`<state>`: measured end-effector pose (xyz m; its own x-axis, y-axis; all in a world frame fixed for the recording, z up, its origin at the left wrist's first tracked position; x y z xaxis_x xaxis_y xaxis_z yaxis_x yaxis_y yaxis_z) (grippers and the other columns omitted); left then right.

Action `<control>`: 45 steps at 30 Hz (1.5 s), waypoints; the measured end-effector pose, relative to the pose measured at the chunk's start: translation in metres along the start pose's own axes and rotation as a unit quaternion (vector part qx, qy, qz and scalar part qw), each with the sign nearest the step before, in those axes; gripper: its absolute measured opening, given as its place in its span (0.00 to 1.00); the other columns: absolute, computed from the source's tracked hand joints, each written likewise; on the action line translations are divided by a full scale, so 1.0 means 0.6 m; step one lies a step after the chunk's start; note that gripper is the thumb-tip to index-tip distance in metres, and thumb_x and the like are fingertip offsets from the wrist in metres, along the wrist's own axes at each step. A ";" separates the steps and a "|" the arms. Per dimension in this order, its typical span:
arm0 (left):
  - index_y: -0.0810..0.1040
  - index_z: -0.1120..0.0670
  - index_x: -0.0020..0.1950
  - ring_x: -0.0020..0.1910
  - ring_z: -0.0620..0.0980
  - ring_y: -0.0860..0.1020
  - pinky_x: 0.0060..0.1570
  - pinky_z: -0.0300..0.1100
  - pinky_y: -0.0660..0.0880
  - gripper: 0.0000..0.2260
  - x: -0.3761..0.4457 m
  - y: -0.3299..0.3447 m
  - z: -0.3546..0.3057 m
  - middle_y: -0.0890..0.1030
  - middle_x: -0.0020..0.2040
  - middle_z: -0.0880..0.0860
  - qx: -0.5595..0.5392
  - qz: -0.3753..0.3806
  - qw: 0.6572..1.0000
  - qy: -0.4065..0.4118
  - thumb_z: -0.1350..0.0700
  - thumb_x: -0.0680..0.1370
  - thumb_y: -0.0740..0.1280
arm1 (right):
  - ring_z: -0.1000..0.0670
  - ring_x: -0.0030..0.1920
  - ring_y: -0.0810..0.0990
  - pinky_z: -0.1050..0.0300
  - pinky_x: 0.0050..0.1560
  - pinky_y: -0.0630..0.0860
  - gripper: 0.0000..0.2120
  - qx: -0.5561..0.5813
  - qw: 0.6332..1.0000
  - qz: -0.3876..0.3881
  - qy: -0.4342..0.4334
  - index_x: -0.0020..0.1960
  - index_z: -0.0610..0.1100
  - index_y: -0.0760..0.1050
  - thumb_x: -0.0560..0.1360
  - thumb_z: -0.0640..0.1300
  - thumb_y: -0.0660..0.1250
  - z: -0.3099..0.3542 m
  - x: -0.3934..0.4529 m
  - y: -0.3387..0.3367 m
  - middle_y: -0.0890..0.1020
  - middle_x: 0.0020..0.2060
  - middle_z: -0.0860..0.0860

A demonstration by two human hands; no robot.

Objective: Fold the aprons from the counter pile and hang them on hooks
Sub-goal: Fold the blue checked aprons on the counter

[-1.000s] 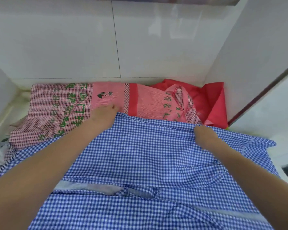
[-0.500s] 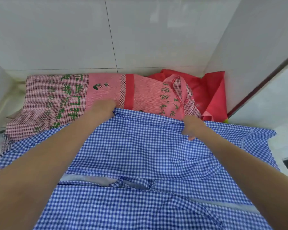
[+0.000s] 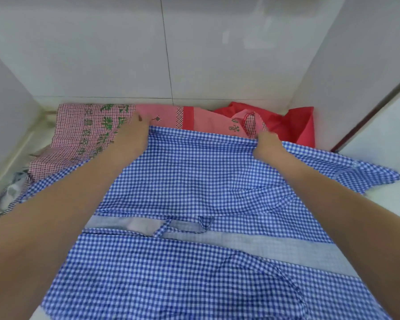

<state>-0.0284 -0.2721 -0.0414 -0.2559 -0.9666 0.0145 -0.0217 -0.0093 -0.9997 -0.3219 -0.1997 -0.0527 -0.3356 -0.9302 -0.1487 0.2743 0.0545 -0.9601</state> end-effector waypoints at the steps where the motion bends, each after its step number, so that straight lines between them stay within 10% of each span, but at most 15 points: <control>1: 0.67 0.61 0.67 0.49 0.63 0.75 0.43 0.52 0.72 0.19 -0.024 0.000 -0.001 0.67 0.63 0.62 0.004 -0.009 1.000 0.003 0.67 0.76 0.60 | 0.37 0.59 0.74 0.51 0.55 0.72 0.17 0.008 1.000 -0.002 -0.025 0.63 0.32 0.69 0.74 0.29 0.60 0.000 -0.010 0.009 0.72 0.62 0.36; 4: 0.72 0.56 0.57 0.43 0.57 0.76 0.38 0.45 0.71 0.08 -0.103 0.041 -0.025 0.72 0.55 0.55 -0.072 0.053 0.990 0.105 0.62 0.78 0.62 | 0.38 0.54 0.76 0.49 0.52 0.73 0.21 0.031 0.992 -0.011 -0.122 0.66 0.35 0.66 0.74 0.31 0.63 0.001 -0.059 0.034 0.65 0.65 0.40; 7: 0.74 0.51 0.50 0.43 0.48 0.76 0.39 0.32 0.72 0.04 -0.207 0.121 -0.053 0.75 0.44 0.47 -0.270 0.345 0.891 0.124 0.58 0.78 0.67 | 0.47 0.48 0.79 0.54 0.51 0.75 0.09 0.052 0.976 0.109 -0.181 0.54 0.39 0.76 0.75 0.40 0.67 0.001 -0.131 0.073 0.78 0.49 0.46; 10: 0.74 0.49 0.56 0.48 0.45 0.74 0.47 0.35 0.72 0.11 -0.268 0.168 -0.053 0.76 0.50 0.46 -0.169 0.456 0.853 0.191 0.51 0.76 0.69 | 0.55 0.41 0.76 0.62 0.45 0.72 0.07 0.023 0.923 0.352 -0.152 0.42 0.46 0.77 0.73 0.49 0.71 -0.015 -0.221 0.124 0.77 0.37 0.56; 13: 0.73 0.51 0.59 0.43 0.43 0.71 0.43 0.34 0.67 0.14 -0.286 0.178 -0.045 0.72 0.46 0.44 -0.072 0.473 0.850 0.219 0.47 0.78 0.65 | 0.52 0.46 0.73 0.57 0.49 0.70 0.09 -0.057 0.889 0.439 -0.115 0.45 0.48 0.74 0.72 0.51 0.72 -0.065 -0.282 0.175 0.74 0.41 0.57; 20: 0.75 0.53 0.47 0.34 0.47 0.70 0.37 0.38 0.66 0.08 -0.292 0.178 -0.042 0.73 0.37 0.49 0.016 0.474 0.856 0.207 0.49 0.78 0.65 | 0.52 0.32 0.68 0.59 0.33 0.65 0.07 -0.165 0.894 0.410 -0.070 0.49 0.38 0.74 0.75 0.42 0.67 -0.121 -0.324 0.202 0.70 0.35 0.50; 25: 0.76 0.54 0.53 0.40 0.47 0.71 0.40 0.40 0.65 0.08 -0.259 0.147 -0.041 0.72 0.40 0.46 0.042 0.368 0.910 0.185 0.50 0.80 0.62 | 0.43 0.61 0.74 0.55 0.57 0.70 0.12 -0.130 0.959 0.249 -0.030 0.58 0.39 0.74 0.78 0.45 0.63 -0.132 -0.291 0.154 0.74 0.61 0.44; 32: 0.62 0.52 0.70 0.63 0.52 0.67 0.57 0.44 0.70 0.21 -0.298 0.129 -0.098 0.65 0.65 0.52 0.018 0.173 0.952 0.253 0.58 0.79 0.62 | 0.43 0.61 0.73 0.38 0.69 0.58 0.11 -0.142 0.966 0.214 0.030 0.60 0.42 0.71 0.79 0.38 0.59 -0.118 -0.278 0.189 0.76 0.59 0.45; 45: 0.60 0.47 0.68 0.42 0.52 0.72 0.36 0.46 0.70 0.23 -0.286 0.188 -0.140 0.66 0.59 0.53 0.016 0.339 0.896 0.288 0.65 0.78 0.60 | 0.42 0.62 0.70 0.49 0.60 0.71 0.20 -0.085 0.988 -0.001 -0.125 0.64 0.38 0.68 0.76 0.44 0.67 -0.025 -0.162 0.089 0.71 0.60 0.41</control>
<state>-0.0682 -0.0858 -0.1549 -0.6558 -0.4613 -0.5976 0.3523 0.5131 -0.7827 -0.2881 -0.1007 -0.0933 -0.0960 -0.9899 -0.1041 0.1119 0.0932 -0.9893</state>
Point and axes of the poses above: each hand's wrist, its own x-axis towards the middle knuckle, its own y-axis out of the palm, z = x × y, the point moved 4 cm from there along x, towards the middle knuckle
